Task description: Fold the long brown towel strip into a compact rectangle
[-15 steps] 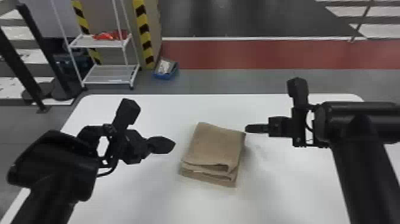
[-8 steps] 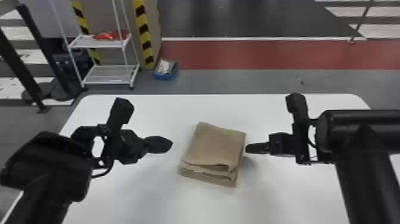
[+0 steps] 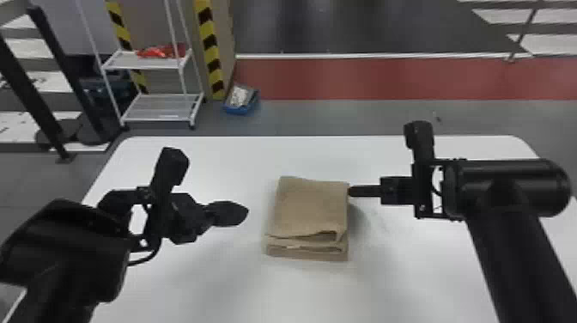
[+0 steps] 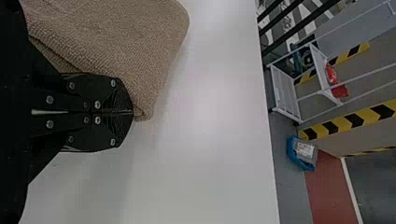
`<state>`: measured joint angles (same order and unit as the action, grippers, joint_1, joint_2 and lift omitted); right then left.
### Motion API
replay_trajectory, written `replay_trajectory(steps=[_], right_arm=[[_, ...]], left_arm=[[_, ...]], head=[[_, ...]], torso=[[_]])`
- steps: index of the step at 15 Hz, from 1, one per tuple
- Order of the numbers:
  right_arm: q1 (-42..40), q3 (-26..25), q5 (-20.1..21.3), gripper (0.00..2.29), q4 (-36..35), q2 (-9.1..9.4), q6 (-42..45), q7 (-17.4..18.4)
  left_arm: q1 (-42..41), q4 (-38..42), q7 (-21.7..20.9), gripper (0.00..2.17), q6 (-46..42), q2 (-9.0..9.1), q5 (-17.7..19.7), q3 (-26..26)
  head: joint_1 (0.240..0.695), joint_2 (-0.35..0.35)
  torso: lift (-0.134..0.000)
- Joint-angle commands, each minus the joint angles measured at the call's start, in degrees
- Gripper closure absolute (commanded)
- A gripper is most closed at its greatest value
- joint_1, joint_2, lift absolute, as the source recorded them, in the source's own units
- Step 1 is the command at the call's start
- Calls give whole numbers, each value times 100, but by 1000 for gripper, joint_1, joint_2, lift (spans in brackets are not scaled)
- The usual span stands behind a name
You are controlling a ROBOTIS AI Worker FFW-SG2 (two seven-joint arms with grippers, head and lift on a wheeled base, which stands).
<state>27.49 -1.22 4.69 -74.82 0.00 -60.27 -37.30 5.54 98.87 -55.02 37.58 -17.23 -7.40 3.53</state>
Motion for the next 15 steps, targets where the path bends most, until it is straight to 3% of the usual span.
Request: replay_trajectory(steps=[1,5,7,8,9,10,11,13,14,15], right_arm=[[63,-18,-99,2206,266,5,476,-23],[107,-62,-135,2199,530,5,986,-120],[-113,-27,287,1946,-235,5,669,-129],[-289,78,604,1501,-850,5,476,-129],[-368,149,674,667,-1246,5,248,-155],[-385,245,903,56,-1536,5,107,-436],[-438,465,1272,-1,-1843,5,107,-718],[-640,1160,2168,12,-2283,5,160,-1210],[-728,1546,2748,60,-2300,5,283,-1702],[-816,1968,3276,83,-2309,5,300,-2098]], left_arm=[[-97,150,9,1946,18,17,54,-37],[-229,300,26,1946,18,35,151,-213],[-352,476,97,1946,176,0,529,-591],[-458,660,132,1946,387,0,766,-837],[-537,783,176,1946,510,26,960,-1030],[-616,933,290,1932,633,79,1188,-1215],[-757,1108,404,1696,651,158,1364,-1364],[-1020,1416,501,677,668,395,1663,-1707],[-1161,1557,527,262,668,501,1759,-1848],[-1354,1697,536,198,668,562,1874,-1988]], head=[[695,48],[695,54],[695,57],[695,59],[695,61],[695,68],[695,76],[695,99],[695,110],[695,121]], torso=[[-124],[-124],[-124],[-124],[-124],[-124],[-124],[-124],[-124],[-124]])
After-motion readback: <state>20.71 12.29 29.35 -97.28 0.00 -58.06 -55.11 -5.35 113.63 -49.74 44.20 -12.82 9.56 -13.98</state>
